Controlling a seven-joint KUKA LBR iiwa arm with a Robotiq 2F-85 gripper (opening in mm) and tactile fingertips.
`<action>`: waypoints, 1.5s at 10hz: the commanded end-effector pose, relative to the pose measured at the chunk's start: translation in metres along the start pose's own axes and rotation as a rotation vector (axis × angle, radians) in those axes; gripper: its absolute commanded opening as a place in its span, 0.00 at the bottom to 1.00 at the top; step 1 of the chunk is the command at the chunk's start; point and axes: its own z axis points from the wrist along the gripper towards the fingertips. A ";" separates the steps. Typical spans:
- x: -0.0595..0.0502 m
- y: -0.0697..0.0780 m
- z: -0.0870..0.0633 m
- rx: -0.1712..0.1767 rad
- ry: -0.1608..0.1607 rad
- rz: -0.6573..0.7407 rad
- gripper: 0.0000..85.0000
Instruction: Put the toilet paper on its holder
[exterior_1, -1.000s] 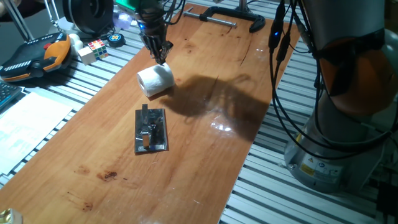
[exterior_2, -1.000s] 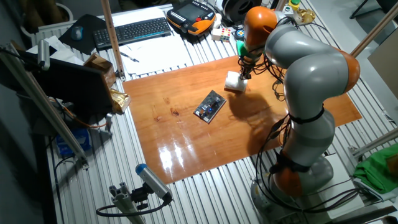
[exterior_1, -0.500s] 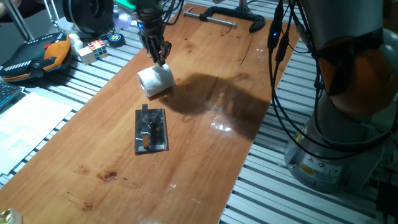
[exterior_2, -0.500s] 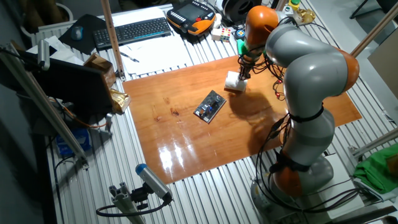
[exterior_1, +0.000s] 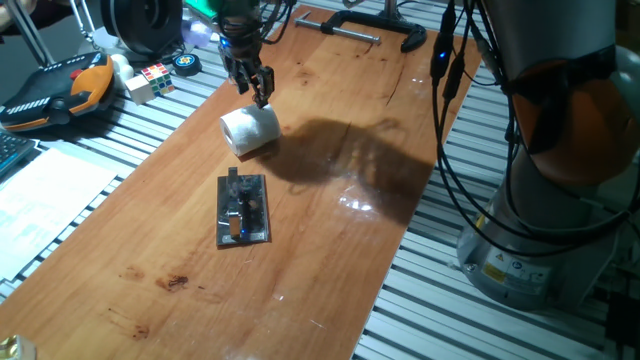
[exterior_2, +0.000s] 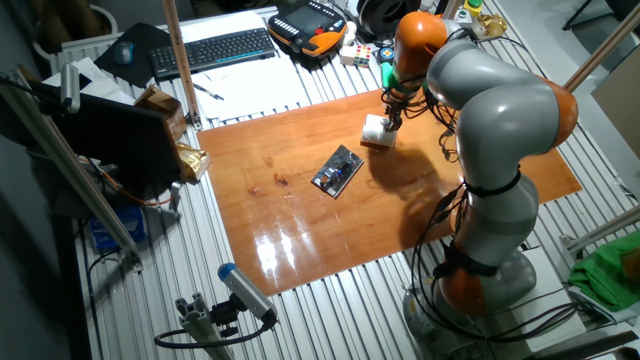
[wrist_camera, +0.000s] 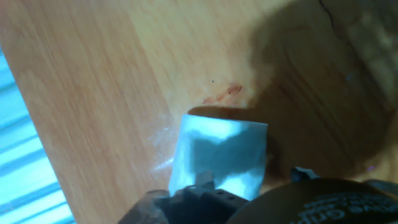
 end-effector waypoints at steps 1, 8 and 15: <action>0.000 0.001 0.002 0.000 -0.001 0.012 1.00; 0.002 0.007 0.027 0.025 0.052 0.092 1.00; 0.004 0.016 0.056 0.037 0.056 0.120 1.00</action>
